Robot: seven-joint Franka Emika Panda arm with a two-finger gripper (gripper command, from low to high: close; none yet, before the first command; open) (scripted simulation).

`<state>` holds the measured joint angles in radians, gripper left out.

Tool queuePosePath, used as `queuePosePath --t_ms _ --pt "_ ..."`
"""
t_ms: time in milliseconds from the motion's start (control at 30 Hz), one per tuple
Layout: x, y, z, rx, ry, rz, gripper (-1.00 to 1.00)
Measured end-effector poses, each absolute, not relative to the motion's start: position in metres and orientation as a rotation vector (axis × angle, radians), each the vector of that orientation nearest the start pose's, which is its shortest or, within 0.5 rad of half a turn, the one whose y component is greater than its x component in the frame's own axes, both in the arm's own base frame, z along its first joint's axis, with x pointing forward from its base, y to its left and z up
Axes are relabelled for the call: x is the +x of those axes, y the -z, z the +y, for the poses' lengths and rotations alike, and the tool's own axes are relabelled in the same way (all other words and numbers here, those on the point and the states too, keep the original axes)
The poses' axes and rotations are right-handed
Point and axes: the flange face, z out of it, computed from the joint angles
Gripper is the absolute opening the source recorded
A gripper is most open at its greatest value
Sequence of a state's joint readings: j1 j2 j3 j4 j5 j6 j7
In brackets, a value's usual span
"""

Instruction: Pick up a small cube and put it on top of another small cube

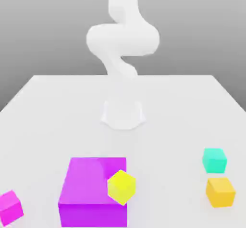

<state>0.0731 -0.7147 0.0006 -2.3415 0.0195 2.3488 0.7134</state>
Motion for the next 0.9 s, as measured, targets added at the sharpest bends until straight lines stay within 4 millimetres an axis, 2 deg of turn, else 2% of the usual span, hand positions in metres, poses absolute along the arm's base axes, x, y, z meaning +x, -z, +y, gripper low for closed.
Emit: queuePosePath --t_ms 67,167,233,333,433,533,600,700,733,767,900 --pt "0.4 -0.623 0.056 -2.649 0.847 0.706 0.0" --pt "0.419 -0.562 0.1 -2.763 0.727 0.473 0.0" --pt "0.424 -0.52 0.129 -2.825 0.648 0.312 0.0" --pt "0.42 -0.457 0.173 -2.9 0.529 0.061 0.0" --pt "0.403 -0.394 0.213 -2.95 0.41 -0.201 0.0" --pt "0.376 -0.333 0.246 -2.976 0.291 -0.47 0.0" --pt "0.352 -0.294 0.263 -2.979 0.212 -0.653 0.0" --pt "0.305 -0.238 0.287 -2.948 0.091 -0.967 0.0" --pt "0.289 -0.221 0.292 -2.933 0.052 -1.067 0.0" --pt "0.285 -0.207 0.289 -2.931 0.027 -1.104 0.0" --pt "0.281 -0.162 0.287 -2.927 0.003 -1.141 0.0"
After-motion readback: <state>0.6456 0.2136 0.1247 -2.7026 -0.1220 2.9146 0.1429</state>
